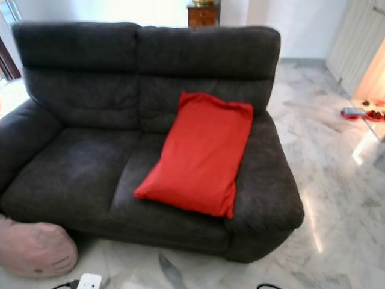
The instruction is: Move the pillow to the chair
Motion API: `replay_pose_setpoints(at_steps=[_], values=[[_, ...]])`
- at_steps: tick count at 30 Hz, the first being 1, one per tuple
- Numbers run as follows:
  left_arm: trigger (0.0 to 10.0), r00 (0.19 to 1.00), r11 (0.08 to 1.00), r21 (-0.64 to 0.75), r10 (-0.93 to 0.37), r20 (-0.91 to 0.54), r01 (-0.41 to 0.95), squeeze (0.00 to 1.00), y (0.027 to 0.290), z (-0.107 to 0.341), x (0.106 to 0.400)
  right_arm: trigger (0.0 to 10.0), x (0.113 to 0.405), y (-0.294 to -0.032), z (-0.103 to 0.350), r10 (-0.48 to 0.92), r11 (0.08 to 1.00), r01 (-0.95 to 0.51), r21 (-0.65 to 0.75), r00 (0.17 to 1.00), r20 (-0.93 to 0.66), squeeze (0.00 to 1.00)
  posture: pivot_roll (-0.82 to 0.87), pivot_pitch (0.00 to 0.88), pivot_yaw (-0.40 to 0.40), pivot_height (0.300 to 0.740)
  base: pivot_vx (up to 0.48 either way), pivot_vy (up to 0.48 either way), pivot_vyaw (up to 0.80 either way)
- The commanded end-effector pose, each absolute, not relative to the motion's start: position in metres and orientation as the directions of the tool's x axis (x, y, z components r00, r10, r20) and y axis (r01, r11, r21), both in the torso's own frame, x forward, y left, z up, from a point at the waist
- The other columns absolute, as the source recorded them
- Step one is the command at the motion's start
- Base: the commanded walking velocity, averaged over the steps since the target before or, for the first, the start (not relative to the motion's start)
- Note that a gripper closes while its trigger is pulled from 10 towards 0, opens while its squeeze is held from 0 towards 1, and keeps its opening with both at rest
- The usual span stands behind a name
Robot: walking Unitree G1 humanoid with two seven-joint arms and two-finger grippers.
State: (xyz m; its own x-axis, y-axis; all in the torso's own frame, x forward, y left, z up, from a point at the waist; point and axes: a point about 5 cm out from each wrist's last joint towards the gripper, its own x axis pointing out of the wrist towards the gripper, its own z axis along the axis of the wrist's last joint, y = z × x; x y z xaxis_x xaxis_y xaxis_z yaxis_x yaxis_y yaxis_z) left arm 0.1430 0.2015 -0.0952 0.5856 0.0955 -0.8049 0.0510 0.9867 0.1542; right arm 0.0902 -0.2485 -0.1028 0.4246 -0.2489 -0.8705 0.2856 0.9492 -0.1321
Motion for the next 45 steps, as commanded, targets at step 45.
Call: replay_pose_setpoints(at_steps=[45], values=[[10.0, 0.558, 0.986, 0.160, 0.106, -0.823, 0.048, 0.00, 0.2078, -0.0970, 0.1369, 10.0, 0.0980, -0.2501, -0.0998, -0.231, 0.960, 0.252, -0.122, 0.463, -0.856, 0.00, -0.02, 0.069, -0.018, 0.740, 0.000, 0.338, 0.00]])
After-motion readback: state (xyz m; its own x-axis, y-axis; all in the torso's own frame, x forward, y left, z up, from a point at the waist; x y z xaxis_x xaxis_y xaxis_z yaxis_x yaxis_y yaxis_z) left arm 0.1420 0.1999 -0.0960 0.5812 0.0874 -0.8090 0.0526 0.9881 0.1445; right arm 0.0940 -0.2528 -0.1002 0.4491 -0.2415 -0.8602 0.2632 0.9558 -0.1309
